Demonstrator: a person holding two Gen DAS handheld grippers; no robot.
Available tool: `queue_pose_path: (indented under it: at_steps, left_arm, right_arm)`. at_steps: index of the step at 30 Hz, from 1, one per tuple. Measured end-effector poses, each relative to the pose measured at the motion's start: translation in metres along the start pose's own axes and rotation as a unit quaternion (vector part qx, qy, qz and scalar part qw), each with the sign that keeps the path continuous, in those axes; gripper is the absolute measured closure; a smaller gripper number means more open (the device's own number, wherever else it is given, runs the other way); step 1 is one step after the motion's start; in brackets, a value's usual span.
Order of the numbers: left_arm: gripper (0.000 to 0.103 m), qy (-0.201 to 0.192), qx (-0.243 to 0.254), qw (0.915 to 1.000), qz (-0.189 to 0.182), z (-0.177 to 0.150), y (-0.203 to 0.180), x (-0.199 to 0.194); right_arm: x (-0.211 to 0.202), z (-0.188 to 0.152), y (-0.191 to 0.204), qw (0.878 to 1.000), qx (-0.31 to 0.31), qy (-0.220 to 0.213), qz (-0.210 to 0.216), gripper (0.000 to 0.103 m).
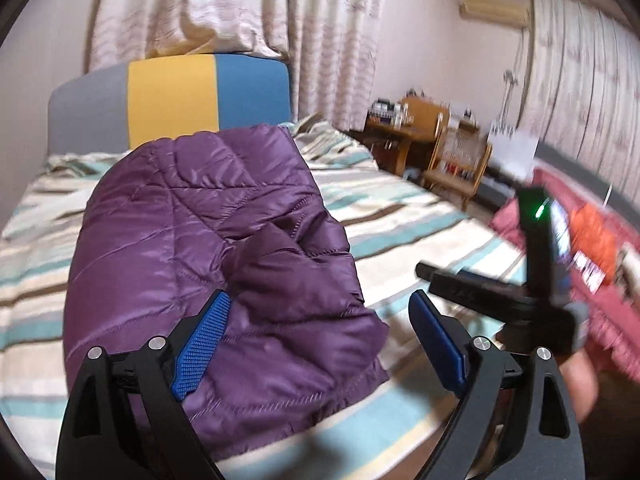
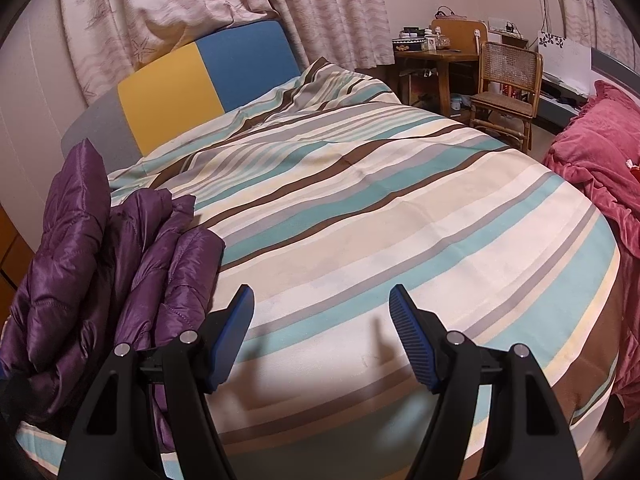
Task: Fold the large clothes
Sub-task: 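Lower the jacket bundle onto the bed and open the left tool, then grasp the jacket edge with the right tool and straighten it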
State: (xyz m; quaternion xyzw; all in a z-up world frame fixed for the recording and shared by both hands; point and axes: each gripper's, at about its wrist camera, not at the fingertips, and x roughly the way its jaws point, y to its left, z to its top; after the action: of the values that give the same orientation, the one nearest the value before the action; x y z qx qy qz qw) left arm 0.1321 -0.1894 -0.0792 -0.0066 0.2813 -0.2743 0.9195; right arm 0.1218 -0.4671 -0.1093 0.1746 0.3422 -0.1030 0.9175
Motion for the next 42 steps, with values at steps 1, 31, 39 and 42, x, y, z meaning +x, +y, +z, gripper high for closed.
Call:
queue_pose_path:
  at_steps: [1,31,39,42]
  left_arm:
    - [0.013,-0.004,-0.013,0.9999,-0.005,0.001,0.004,-0.005]
    - [0.014,0.004,-0.281,0.9416,0.185,-0.02,0.191,-0.017]
    - [0.026,0.024,-0.218,0.9576,0.187,-0.008,0.171,0.0]
    - [0.029,0.025,-0.191,0.9621,0.193,-0.007,0.158,0.008]
  right_arm:
    - [0.0,0.0,0.001,1.0,-0.002,0.0,0.0,0.033]
    - [-0.05,0.025,0.109,0.981,-0.077,-0.011,0.176,0.027]
    - [-0.007,0.0,0.109,0.972,-0.055,0.095,0.209,0.072]
    - [-0.005,-0.008,0.1,0.974,-0.054,0.1,0.197,0.073]
